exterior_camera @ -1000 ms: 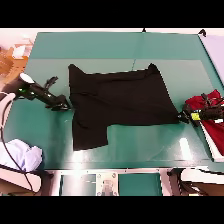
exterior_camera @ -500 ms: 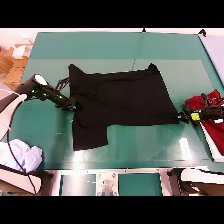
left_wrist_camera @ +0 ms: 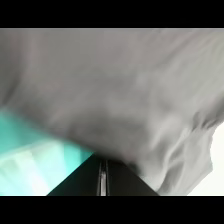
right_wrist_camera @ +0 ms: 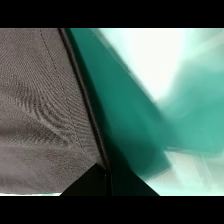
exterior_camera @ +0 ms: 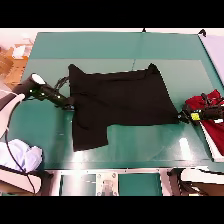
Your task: Fold the shirts.
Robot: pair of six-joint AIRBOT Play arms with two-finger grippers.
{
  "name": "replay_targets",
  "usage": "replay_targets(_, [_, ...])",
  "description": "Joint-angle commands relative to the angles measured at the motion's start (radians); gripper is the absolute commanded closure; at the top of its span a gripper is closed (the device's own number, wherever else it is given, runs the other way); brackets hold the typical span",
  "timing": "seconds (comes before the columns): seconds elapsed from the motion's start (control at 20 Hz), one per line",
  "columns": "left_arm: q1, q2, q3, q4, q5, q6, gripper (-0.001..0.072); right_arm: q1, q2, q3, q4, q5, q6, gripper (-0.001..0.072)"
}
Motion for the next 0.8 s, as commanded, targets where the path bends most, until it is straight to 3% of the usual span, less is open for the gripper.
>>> replay_targets(0.0, [0.107,0.010,-0.002,0.061,-0.132,-0.074,0.0682,0.000,0.001,-0.001,0.000,0.002,0.000,0.0698])
replay_targets(0.15, [0.152,0.010,-0.041,0.143,-0.167,-0.139,0.0681,0.000,0.001,-0.002,0.000,0.010,0.000,0.0699])
replay_targets(0.25, [0.153,0.010,-0.079,0.139,-0.161,-0.126,0.0679,0.000,0.001,-0.002,0.001,0.015,0.000,0.0698])
replay_targets(0.3, [0.153,0.010,-0.080,0.126,-0.160,-0.109,0.0589,0.000,0.001,-0.002,0.001,0.016,0.000,0.0698])
replay_targets(0.35, [0.153,0.010,-0.077,0.119,-0.152,-0.091,0.0233,0.000,0.001,-0.002,0.001,0.019,0.000,0.0699])
replay_targets(0.4, [0.158,0.010,-0.071,0.124,-0.137,-0.082,0.0197,0.000,0.001,-0.002,0.001,0.024,0.000,0.0699])
replay_targets(0.5, [0.201,0.010,-0.056,0.103,-0.112,-0.063,0.0197,0.000,0.001,-0.002,0.000,0.029,0.000,0.0699])
replay_targets(0.65, [0.280,-0.002,-0.075,-0.076,-0.102,0.011,0.0198,0.000,0.001,-0.002,0.001,0.027,0.000,0.0698])
replay_targets(0.75, [0.280,-0.002,-0.132,-0.130,-0.091,0.086,0.0285,0.000,0.001,-0.002,0.001,0.027,0.000,0.0699])
